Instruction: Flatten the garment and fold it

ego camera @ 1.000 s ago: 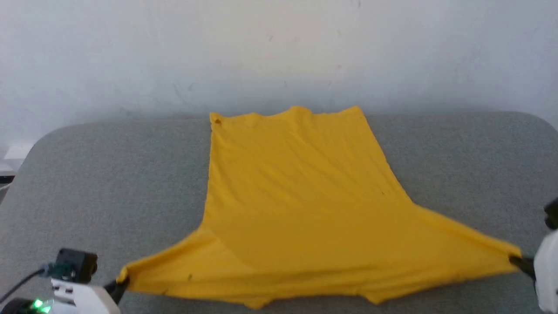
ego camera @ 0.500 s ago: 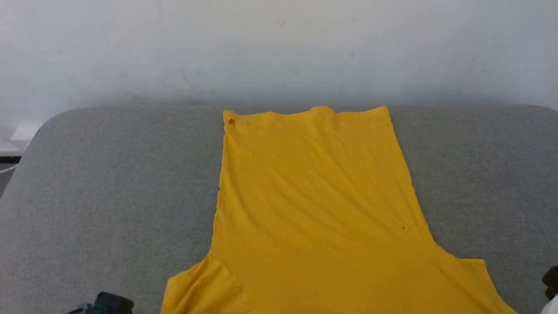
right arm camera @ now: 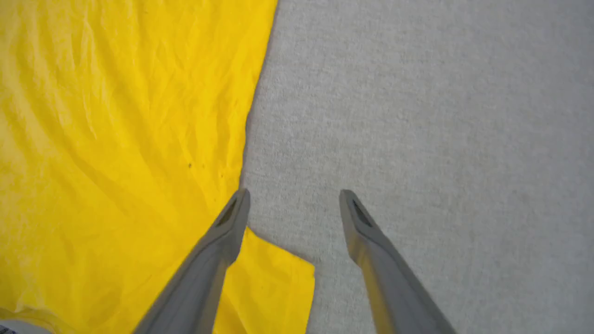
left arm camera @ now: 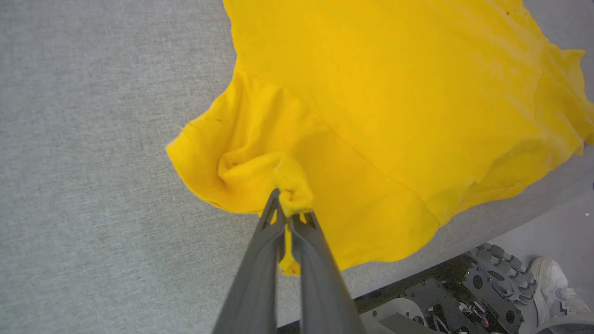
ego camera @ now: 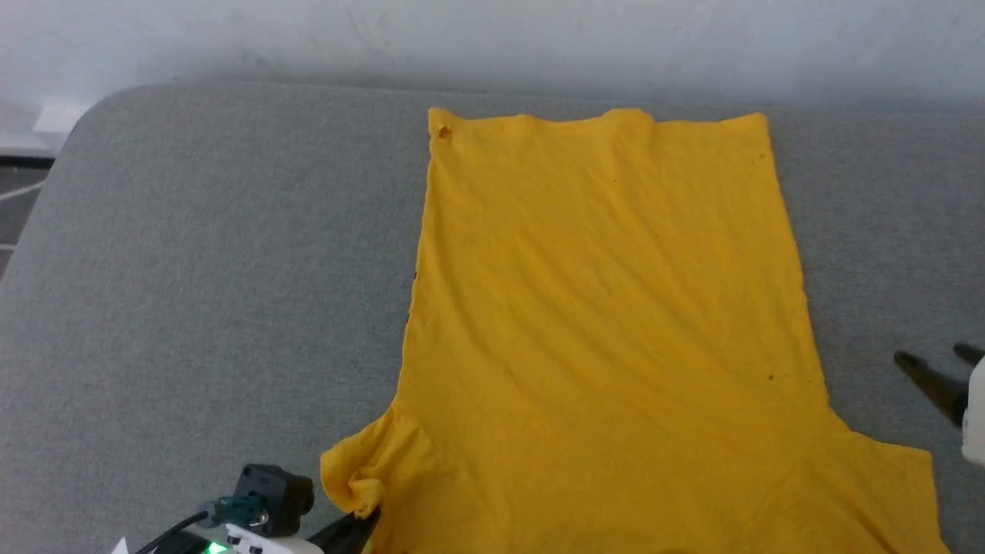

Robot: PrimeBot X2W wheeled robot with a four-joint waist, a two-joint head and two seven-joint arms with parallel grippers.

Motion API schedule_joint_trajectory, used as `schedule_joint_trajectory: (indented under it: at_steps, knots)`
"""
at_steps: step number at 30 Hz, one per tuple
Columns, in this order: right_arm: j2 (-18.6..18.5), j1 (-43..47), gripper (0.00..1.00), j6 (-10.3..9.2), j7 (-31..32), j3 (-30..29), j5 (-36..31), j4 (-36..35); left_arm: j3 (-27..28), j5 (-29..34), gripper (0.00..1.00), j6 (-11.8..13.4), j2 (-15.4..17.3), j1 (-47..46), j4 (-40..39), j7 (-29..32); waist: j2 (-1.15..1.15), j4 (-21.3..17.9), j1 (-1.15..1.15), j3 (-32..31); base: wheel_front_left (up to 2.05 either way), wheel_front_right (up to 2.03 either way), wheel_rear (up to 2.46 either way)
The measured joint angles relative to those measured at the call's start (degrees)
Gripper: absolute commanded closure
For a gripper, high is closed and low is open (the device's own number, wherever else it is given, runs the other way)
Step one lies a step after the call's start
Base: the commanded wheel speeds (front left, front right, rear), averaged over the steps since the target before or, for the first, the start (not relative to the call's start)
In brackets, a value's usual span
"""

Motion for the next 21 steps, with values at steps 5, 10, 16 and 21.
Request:
schedule_joint_trajectory:
  at_steps: [5,10,16,21]
  knots:
    - [-0.22,-13.76,0.0,0.0,3.78,0.49,-1.77,4.06,-1.23,2.79,1.0,0.27,-2.78,-3.28,-0.85,-2.26,0.0,2.94,0.0,5.23,0.0,0.0,0.0]
    - [-1.93,-28.96,0.0,0.0,7.7,1.62,-3.89,11.46,-3.13,4.45,1.0,-0.36,-6.87,-7.26,-0.6,-4.72,0.0,6.25,0.01,10.74,0.0,0.0,0.0]
    - [-5.0,-42.39,0.0,0.0,8.35,4.74,-9.88,20.53,-5.6,6.77,1.0,-1.88,-9.65,-11.07,0.92,-6.2,0.0,10.83,0.01,16.86,0.0,0.0,0.0]
    - [-5.99,-47.93,0.0,0.0,7.77,5.77,-12.89,27.86,-6.77,7.24,1.0,-2.74,-11.62,-12.2,1.76,-7.43,0.0,14.99,0.0,20.59,0.0,0.0,0.0]
